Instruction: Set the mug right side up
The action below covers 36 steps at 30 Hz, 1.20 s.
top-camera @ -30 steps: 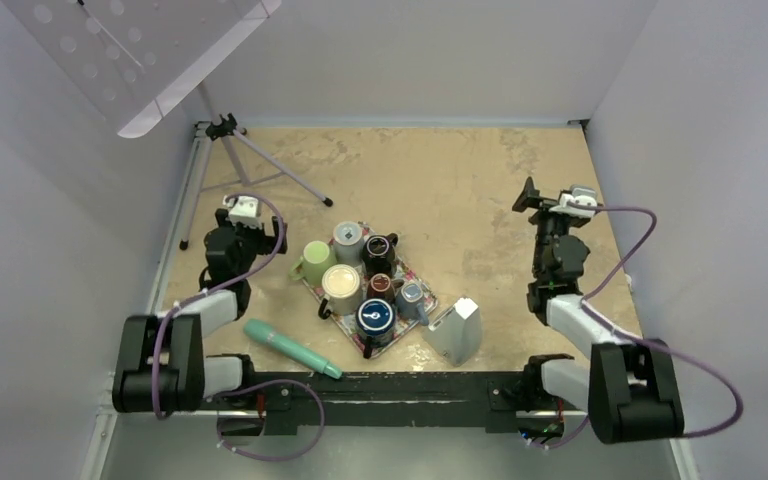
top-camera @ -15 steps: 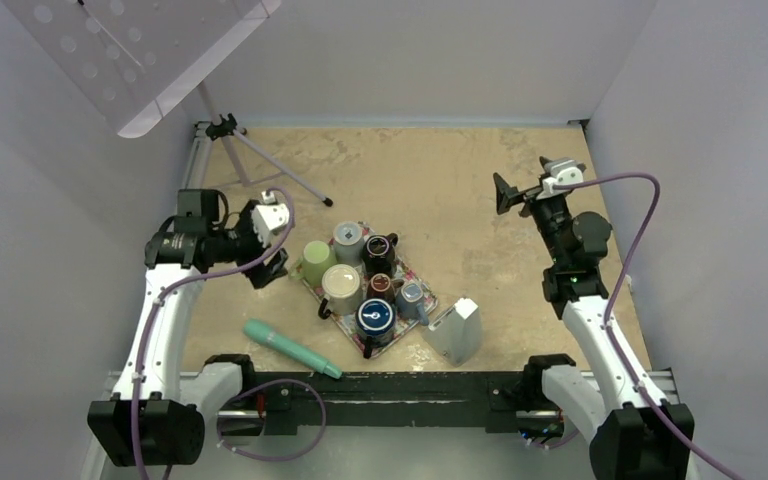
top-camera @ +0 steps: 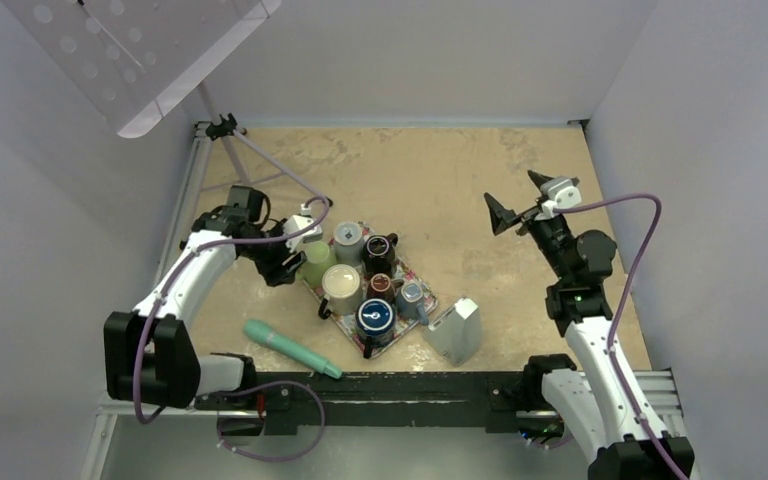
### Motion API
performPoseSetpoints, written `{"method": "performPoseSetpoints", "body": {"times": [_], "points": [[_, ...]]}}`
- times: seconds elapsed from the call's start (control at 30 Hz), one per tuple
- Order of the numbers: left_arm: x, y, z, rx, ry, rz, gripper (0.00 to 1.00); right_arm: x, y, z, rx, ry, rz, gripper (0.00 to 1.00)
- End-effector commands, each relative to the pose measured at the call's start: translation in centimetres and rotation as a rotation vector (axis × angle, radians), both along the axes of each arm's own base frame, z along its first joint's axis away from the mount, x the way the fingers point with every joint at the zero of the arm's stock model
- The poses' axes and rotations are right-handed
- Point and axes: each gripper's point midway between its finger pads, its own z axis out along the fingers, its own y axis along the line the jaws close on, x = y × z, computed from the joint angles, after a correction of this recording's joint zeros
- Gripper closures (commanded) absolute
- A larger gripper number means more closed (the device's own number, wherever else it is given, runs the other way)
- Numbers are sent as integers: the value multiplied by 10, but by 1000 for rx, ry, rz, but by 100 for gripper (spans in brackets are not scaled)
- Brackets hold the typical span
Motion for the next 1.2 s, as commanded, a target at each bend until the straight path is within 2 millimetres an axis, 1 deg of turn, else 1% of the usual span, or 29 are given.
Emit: {"method": "performPoseSetpoints", "body": {"times": [0.0, 0.07, 0.13, 0.23, 0.27, 0.33, 0.4, 0.43, 0.47, 0.5, 0.57, 0.6, 0.67, 0.7, 0.77, 0.87, 0.97, 1.03, 1.07, 1.13, 1.17], "points": [[30, 5, -13, 66, -81, -54, 40, -11, 1, 7, 44, -14, 8, 1], [37, 6, -20, 78, -104, -74, 40, -14, 0, 8, 66, -18, 2, 1], [44, -4, -20, 33, -113, -96, 43, -17, 0, 9, 90, -15, 1, 1], [44, -19, -18, -52, -75, -102, 49, -20, 3, 9, 133, 13, 18, 1], [41, -22, -19, -70, -60, -111, 49, -21, 2, 8, 137, 20, 17, 1], [35, -25, -25, -82, -55, -135, 50, -23, 1, 8, 142, 25, 7, 1], [36, -25, -30, -58, -60, -140, 53, -24, -2, 8, 142, 23, -10, 1], [38, -24, -31, -50, -57, -132, 58, -25, -3, 9, 143, 19, -16, 1], [41, -22, -32, -41, -59, -124, 66, -26, -4, 10, 145, 14, -21, 1], [44, -21, -33, -32, -60, -114, 75, -27, -5, 10, 148, 12, -25, 1], [47, -20, -34, -27, -54, -96, 96, -27, -5, 11, 156, 15, -26, 1], [46, -20, -33, -30, -48, -88, 100, -27, -5, 12, 162, 18, -25, 1], [44, -20, -26, -38, -34, -72, 100, -25, -4, 11, 171, 36, -22, 1], [45, -19, -20, -36, -27, -47, 100, -24, -4, 11, 177, 47, -22, 1], [52, -11, -1, -31, -23, 55, 100, -23, -3, 11, 194, 75, -17, 1], [65, -6, 42, -81, -10, 222, 100, -19, 4, 17, 226, 122, 6, 1], [69, -13, 86, -159, -11, 287, 100, -13, 19, 26, 277, 183, 54, 1], [71, -24, 112, -244, -14, 323, 100, -11, 36, 34, 304, 214, 98, 1], [73, -30, 126, -292, -17, 346, 100, -13, 55, 42, 307, 218, 143, 1], [79, -44, 156, -410, -6, 394, 100, -13, 88, 50, 311, 246, 220, 1], [81, -52, 172, -469, 4, 408, 100, -15, 108, 53, 324, 275, 286, 1]]}}
